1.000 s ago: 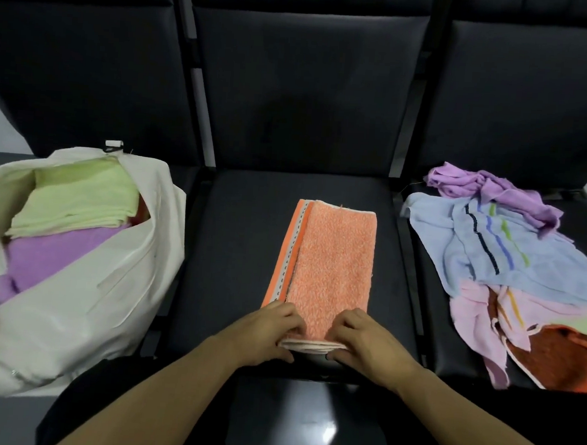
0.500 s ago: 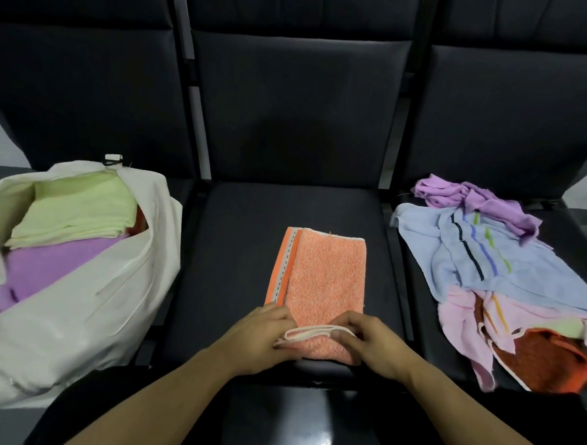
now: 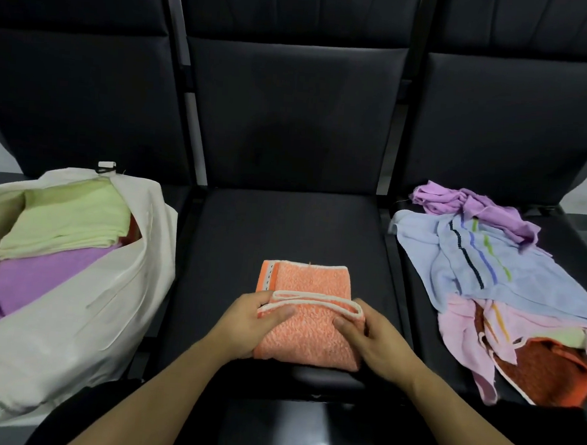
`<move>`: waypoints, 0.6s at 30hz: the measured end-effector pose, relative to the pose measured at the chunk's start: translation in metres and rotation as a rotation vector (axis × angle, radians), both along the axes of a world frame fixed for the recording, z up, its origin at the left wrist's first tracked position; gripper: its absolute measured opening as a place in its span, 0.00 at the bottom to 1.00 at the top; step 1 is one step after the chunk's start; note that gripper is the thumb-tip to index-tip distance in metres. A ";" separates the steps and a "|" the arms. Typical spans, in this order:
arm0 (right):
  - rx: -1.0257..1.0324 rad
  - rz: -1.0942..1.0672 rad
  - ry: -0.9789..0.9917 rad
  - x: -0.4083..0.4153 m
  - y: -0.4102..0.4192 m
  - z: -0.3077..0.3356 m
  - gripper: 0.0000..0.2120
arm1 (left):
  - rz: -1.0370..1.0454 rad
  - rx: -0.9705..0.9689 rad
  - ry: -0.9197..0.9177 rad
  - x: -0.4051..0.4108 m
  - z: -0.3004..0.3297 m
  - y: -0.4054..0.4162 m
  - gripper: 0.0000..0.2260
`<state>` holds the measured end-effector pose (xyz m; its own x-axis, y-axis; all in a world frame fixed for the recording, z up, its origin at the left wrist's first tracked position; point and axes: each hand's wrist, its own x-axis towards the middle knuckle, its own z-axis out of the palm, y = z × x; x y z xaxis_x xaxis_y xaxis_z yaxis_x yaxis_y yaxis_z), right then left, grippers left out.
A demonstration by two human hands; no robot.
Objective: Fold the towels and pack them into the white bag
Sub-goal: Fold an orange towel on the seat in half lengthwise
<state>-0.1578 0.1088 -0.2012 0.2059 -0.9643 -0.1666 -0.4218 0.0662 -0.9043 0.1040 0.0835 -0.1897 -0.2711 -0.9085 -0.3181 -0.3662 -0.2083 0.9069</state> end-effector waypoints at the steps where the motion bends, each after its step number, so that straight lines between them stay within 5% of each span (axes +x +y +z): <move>1: -0.009 -0.009 0.033 0.004 -0.001 -0.002 0.05 | 0.008 -0.006 -0.013 -0.001 -0.001 -0.002 0.10; 10: 0.029 -0.351 0.250 0.016 -0.044 -0.033 0.16 | 0.212 -0.081 -0.131 -0.013 -0.021 -0.049 0.09; 14: 0.098 -0.511 0.354 0.014 -0.058 -0.038 0.20 | 0.305 -0.064 -0.342 -0.011 -0.040 -0.065 0.25; 18: 0.243 -0.532 0.492 0.011 -0.057 -0.044 0.27 | 0.394 0.194 -0.594 -0.009 -0.043 -0.066 0.41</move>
